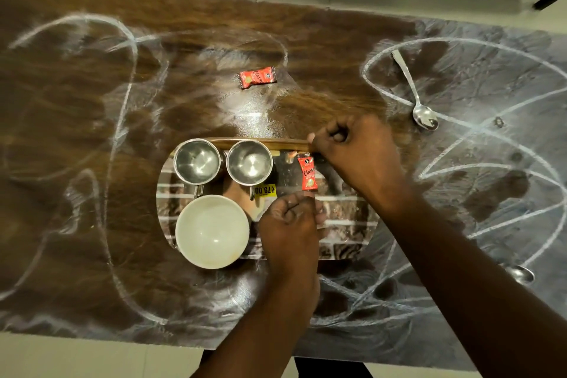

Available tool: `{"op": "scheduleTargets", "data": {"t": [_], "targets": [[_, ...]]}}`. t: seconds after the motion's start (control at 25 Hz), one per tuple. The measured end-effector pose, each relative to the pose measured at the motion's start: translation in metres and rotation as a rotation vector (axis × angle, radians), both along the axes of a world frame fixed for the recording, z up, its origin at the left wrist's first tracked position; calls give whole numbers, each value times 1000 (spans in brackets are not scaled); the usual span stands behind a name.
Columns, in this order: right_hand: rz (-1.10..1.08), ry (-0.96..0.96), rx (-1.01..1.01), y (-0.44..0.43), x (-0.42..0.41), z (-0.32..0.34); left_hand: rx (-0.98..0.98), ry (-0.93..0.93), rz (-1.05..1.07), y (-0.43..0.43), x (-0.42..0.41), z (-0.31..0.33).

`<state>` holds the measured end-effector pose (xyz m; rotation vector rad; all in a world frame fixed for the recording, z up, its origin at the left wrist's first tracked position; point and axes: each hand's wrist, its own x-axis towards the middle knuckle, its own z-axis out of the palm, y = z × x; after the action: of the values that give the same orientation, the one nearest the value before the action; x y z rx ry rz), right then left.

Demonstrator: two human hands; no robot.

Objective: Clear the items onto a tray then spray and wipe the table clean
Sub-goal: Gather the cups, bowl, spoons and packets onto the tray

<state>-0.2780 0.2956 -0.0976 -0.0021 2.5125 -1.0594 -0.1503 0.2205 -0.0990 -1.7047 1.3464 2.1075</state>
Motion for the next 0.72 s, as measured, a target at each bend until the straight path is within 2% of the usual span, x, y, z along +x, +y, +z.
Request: {"op": "scheduleTargets", "data": {"t": [0.16,0.28,0.48,0.64,0.72], "targets": [[180,124,-17,-54,-49,2,-83,81,-117,-10,-3,17],[315,157,133,-95,-81,-14,-128,132,-204,-19,3,26],[320,163,234,-108,-98,-26,-214,162,-295,-27,24,29],[382,107,174,-84,-88,-20,-179,167,-307,-25,26,28],[314,71,49,-62,-80,-9,-172,173,-303,-22,21,29]]}}
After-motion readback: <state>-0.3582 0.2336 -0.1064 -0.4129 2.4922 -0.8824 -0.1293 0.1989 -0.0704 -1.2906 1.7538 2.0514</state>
